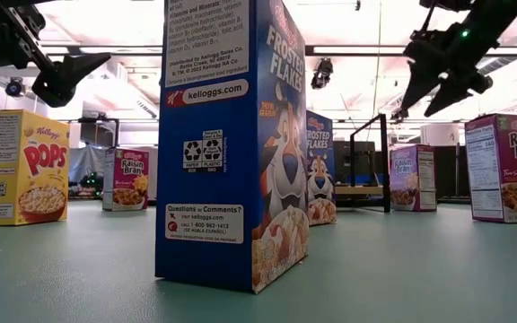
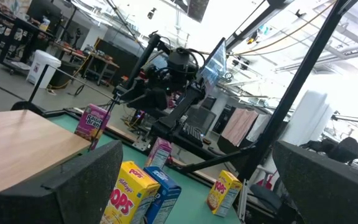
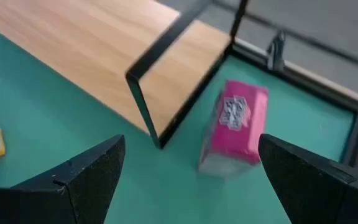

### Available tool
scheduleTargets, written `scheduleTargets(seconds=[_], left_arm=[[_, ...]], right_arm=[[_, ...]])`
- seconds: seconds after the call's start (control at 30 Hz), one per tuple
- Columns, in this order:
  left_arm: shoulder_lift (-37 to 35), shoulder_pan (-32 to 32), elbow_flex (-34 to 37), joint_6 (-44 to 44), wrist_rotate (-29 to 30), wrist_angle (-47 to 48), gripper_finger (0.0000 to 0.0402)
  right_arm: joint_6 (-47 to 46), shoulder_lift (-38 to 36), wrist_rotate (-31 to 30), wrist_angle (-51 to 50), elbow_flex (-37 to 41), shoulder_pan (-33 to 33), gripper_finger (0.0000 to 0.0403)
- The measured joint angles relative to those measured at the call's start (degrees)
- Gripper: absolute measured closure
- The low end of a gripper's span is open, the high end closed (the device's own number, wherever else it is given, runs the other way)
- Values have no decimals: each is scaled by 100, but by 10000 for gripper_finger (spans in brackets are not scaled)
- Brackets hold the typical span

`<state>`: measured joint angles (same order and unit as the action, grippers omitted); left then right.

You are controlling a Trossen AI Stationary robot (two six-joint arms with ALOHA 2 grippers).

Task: Stack cereal on shelf
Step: Put the top right pink cereal box on the shelf

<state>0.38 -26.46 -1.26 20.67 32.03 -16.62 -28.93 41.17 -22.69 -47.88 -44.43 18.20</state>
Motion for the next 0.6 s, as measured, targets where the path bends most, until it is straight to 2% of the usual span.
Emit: scheduleTargets(seconds=[0.27,0.6], left_arm=[[0,0,0,0,0,4,3],[1,0,-2,0,0,4,3]], right_arm=[[-464,400,210,-742,-481,236,46],[-263,834,325,-726,-517,381,36]])
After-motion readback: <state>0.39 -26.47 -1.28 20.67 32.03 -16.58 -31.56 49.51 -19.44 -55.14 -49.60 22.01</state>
